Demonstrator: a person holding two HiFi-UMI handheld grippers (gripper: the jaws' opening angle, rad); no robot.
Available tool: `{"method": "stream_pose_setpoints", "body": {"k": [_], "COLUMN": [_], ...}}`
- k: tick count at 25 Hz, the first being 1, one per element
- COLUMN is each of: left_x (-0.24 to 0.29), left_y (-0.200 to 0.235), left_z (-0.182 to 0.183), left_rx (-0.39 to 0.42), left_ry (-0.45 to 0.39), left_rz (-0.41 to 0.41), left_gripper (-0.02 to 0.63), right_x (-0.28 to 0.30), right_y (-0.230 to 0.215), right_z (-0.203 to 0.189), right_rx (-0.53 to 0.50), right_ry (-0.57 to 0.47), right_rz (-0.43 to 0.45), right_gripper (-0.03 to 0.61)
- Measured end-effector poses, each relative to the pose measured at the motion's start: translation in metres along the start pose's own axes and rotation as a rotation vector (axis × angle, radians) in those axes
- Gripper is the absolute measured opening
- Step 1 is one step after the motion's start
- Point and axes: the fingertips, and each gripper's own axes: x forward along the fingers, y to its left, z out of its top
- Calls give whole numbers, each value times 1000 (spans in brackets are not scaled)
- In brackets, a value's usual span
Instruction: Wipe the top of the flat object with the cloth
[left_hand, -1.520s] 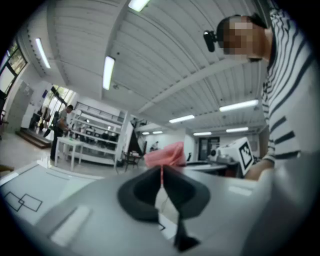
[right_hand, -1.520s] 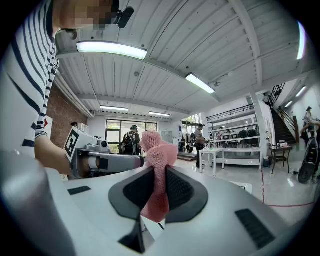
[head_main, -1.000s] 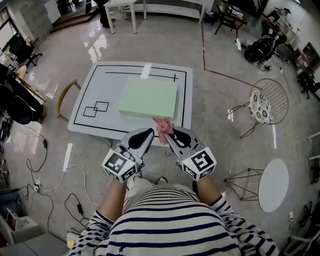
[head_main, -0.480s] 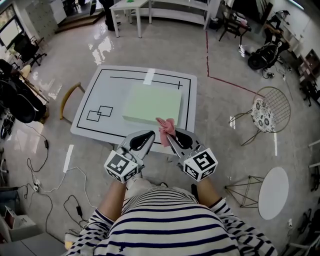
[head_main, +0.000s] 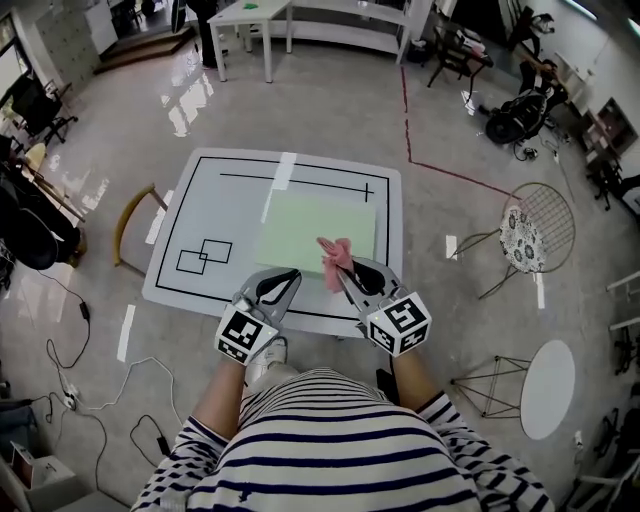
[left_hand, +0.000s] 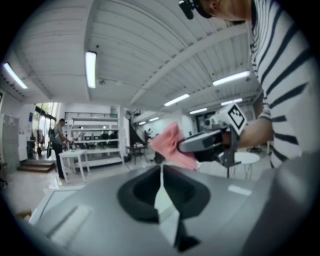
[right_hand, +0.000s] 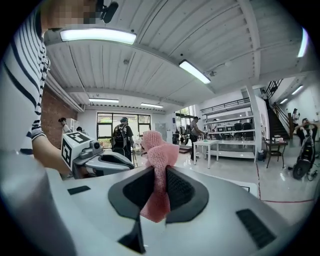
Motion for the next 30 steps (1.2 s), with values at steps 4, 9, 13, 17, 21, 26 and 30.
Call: {"method": "stream_pose_setpoints", "body": {"k": [4, 9, 13, 17, 21, 26, 30], "left_x": [7, 18, 26, 39, 50, 59, 62], "left_y": [51, 91, 107, 110, 109, 112, 111], "left_z": [-17, -56, -99, -129, -159, -176, -184], "left_rx": [35, 122, 169, 179, 203, 186, 189], "left_ry": [34, 137, 233, 303, 386, 433, 465], "left_rz": [-51, -165, -230, -288, -342, -349, -362], "left_gripper": [18, 139, 229, 305, 371, 382, 382], "right_x": [45, 91, 111, 116, 114, 113, 112], "right_y": [-9, -29, -50, -84, -129, -183, -217], "right_z": [7, 0, -14, -34, -63, -100, -117], "right_rx": [-2, 15, 28, 54, 102, 127, 122], "right_ry": [14, 64, 117, 198, 285, 430, 520], "right_rz": [-58, -159, -235, -319, -414, -515, -607], "right_gripper": [52, 52, 52, 54, 52, 54, 52]}}
